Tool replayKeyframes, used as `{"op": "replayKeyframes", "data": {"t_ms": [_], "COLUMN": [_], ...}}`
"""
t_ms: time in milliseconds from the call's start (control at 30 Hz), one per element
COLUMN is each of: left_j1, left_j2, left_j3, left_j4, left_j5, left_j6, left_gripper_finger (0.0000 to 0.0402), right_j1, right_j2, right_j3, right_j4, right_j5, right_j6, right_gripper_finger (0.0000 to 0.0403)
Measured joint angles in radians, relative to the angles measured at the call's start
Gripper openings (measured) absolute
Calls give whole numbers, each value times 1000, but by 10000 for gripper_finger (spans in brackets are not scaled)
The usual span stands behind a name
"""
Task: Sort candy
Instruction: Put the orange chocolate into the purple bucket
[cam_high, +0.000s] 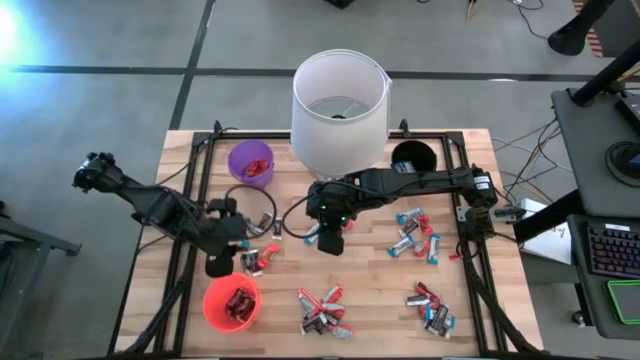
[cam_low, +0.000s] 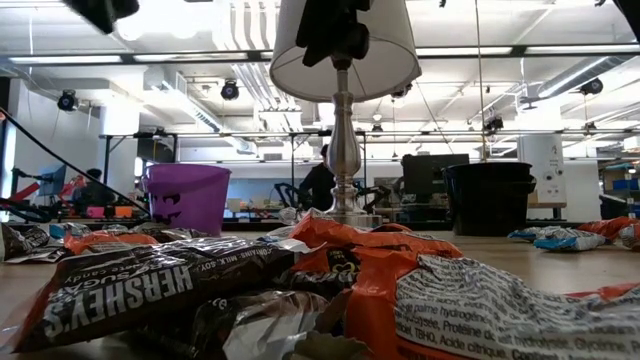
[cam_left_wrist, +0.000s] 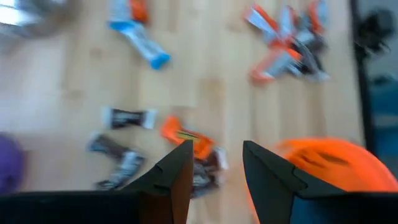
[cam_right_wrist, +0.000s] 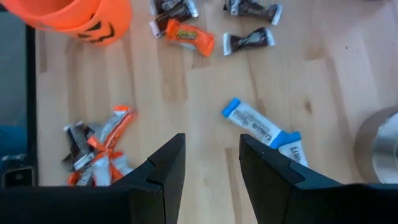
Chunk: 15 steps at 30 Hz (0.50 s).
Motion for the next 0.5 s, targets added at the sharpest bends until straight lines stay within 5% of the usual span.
{"op": "replayKeyframes", "data": {"t_ms": [200, 500], "left_j1": [0, 0], "left_j2": [0, -2], "left_j3": [98, 174], "left_j4": [-63, -214], "left_j5": [-99, -133], "left_j6": [-10, -8], "left_gripper_finger": [120, 114], "right_j1": [45, 158], "right_j2": [0, 0], "right_j3": [-5, -69], "right_j4": [-13, -29], "right_j5": [-108, -115], "right_j6": [0, 85], "right_gripper_finger": [139, 139]}}
